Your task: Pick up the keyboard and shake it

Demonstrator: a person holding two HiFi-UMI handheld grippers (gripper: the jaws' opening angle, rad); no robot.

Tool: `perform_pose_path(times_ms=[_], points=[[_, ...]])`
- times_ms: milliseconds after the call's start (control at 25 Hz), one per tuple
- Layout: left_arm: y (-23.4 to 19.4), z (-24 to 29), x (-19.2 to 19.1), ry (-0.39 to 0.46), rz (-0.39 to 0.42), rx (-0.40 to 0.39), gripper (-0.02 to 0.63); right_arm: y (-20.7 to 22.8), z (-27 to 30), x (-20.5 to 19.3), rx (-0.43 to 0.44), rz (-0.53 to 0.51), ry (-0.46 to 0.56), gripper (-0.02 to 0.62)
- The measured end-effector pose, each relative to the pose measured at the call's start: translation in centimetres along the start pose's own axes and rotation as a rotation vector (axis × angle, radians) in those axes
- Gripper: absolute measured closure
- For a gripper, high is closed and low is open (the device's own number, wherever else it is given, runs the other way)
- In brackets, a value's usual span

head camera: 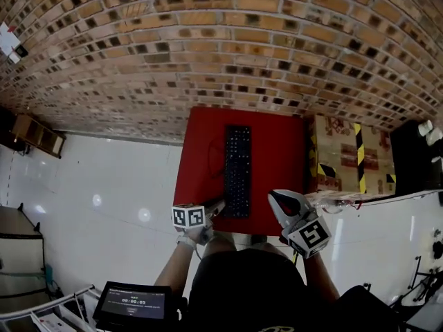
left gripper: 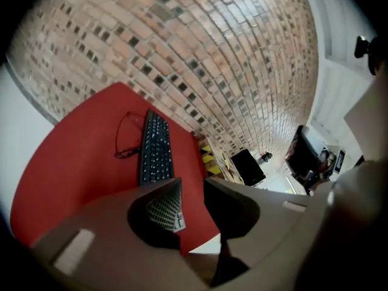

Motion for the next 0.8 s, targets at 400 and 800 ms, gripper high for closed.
perform_pose_path(times_ms=[400,800], points=[[-9.6,6.4,-2.6,-0.348,-0.154,-0.021,0.434,-2.3,2.2,-3.6,-0.213,0.1,-0.145,0.604],[-11.1,9.4,-3.7,-0.459,-0.283,-0.055,0.465,-0.6,1.0,-6.1,-0.328,0.225,-0.204,0.604]])
Point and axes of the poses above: the fingertips, and each gripper's own axes: z forward along the fingers, y to its right, x out of its top, the point moved 6 cm from there along -z, backward along the fingers, and after that the axes turned 10 degrees about y, right-handed, at the moved point
